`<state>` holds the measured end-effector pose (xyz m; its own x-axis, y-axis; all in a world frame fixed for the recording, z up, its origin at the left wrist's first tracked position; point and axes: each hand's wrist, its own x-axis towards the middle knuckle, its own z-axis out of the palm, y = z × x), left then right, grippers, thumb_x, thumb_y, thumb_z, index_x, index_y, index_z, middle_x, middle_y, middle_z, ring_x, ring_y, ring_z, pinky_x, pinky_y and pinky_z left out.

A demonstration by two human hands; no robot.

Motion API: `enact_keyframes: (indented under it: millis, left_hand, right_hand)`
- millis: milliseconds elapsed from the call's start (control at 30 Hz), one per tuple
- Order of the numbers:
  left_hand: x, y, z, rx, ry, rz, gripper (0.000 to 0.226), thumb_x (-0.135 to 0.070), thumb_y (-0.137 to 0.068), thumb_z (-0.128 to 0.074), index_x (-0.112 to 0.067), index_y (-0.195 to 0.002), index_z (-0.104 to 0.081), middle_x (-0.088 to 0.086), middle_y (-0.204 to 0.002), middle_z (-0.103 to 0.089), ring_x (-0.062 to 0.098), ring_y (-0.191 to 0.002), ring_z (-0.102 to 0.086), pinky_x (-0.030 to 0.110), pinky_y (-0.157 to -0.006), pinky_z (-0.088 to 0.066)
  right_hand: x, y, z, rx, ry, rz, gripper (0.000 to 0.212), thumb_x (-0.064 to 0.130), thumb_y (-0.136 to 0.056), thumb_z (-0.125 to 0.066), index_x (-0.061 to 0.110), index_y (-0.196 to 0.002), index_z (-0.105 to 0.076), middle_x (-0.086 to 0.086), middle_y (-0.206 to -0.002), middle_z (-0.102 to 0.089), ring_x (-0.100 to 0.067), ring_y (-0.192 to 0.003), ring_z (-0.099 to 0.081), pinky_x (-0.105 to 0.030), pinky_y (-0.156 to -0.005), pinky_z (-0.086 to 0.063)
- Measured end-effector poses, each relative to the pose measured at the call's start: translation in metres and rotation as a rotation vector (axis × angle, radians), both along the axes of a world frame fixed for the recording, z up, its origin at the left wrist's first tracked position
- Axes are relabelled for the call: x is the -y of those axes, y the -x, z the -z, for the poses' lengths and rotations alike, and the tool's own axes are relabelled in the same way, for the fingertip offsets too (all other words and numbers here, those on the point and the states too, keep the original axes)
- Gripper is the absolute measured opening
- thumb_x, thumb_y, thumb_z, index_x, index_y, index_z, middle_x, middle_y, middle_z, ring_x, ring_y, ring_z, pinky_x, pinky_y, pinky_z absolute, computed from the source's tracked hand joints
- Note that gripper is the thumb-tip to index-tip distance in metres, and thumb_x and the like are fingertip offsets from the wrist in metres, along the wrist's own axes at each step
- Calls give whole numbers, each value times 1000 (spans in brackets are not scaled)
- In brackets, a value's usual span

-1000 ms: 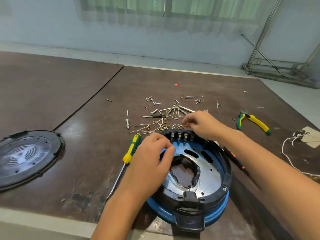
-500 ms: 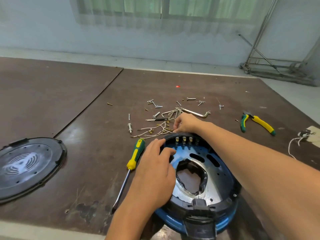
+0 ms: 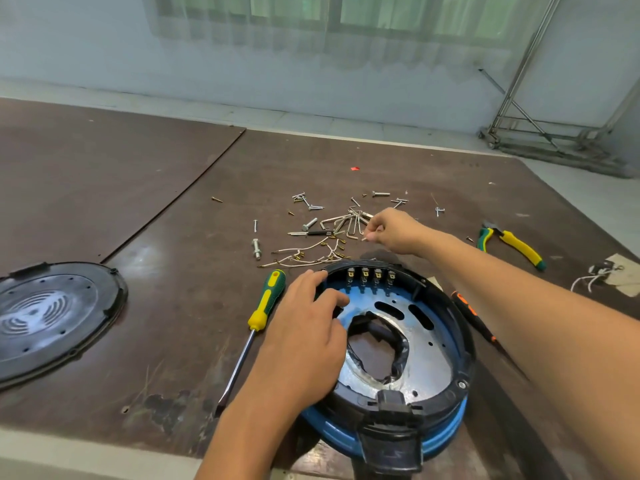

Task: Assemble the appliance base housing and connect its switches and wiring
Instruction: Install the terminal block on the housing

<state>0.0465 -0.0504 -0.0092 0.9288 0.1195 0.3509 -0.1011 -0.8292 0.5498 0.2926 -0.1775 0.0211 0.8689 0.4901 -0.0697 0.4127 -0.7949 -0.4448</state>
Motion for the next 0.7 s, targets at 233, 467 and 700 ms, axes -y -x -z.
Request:
enact_keyframes:
  millis: [233,467,700]
  left_hand:
    - [0,-1,-1,18,25,2,33,-23,-97,-49,-32,-127,-57,-17,-145,-34,-6,-133,-22,2,-101,-8]
    - [-1,-3,-1,10,25,18,33,-25,-95,-55,-31,-127,-55,-18,-140,-39,-18,-114,-18,-10,-90,-5]
    - [1,-3,-3,2,43,-11,34,-34,-95,-56,-31,-128,-55,-18,-138,-42,-15,-115,-21,12,-99,-21]
  right_hand:
    - [10,31,-34,-270,-563,54,13,12,-102,-56,5,-100,-66,-2,-66,-53,-11,-51,-43,-19,-41,-34]
    - [12,50,-39,-613,-960,65,16,9,-98,-60,-1,-110,-64,-4,-70,-61,-11,-54,-57,-20,-46,-48]
    - [17,62,-27,-632,-939,35,12,8,-94,-68,-2,-101,-66,-10,-69,-66,-18,-58,-64,-23,-51,-54]
